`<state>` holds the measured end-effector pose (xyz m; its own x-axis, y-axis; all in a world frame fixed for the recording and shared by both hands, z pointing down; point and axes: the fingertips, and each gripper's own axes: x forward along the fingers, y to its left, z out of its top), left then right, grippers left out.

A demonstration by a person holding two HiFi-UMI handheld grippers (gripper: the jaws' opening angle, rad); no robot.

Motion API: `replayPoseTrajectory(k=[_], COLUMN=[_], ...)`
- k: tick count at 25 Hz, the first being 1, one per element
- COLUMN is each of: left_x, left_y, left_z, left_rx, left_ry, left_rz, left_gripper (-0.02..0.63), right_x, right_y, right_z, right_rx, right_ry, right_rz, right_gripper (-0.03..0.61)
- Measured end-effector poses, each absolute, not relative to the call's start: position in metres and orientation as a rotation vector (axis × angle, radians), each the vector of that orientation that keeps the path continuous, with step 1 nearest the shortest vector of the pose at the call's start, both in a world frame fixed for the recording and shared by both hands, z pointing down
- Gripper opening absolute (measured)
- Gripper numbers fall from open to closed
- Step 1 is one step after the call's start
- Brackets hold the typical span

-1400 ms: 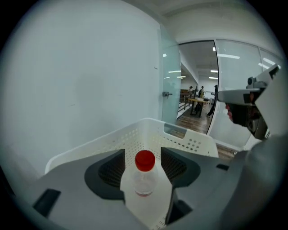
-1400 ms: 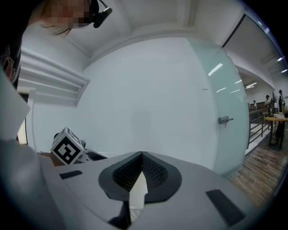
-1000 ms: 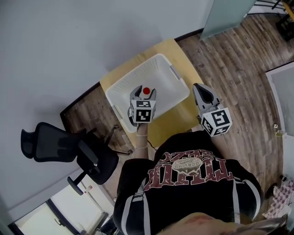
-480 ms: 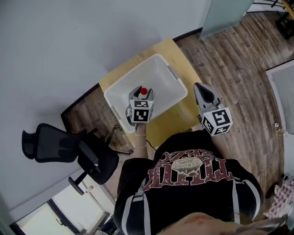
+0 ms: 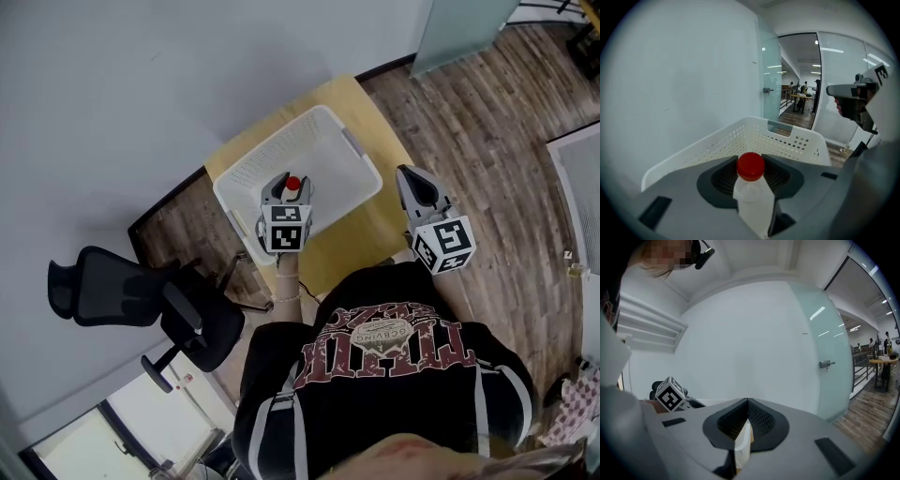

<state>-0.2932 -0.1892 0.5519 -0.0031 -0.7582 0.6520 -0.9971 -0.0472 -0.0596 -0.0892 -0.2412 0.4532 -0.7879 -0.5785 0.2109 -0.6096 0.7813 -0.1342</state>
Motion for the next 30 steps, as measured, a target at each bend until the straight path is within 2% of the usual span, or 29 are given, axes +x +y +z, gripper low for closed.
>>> replayPoseTrajectory(k=[30], left_x=[-0.242], left_y=[-0.176], left_z=[0.420], left_rx=[2.111], left_ry=[-1.837], left_rz=[0.555], left_gripper=[0.184], right_x=[-0.096], right_y=[-0.226], right_z=[0.447], right_rx=[0.865], right_ry=[-2.867], right_rz=[0.270], right_gripper=[0.017])
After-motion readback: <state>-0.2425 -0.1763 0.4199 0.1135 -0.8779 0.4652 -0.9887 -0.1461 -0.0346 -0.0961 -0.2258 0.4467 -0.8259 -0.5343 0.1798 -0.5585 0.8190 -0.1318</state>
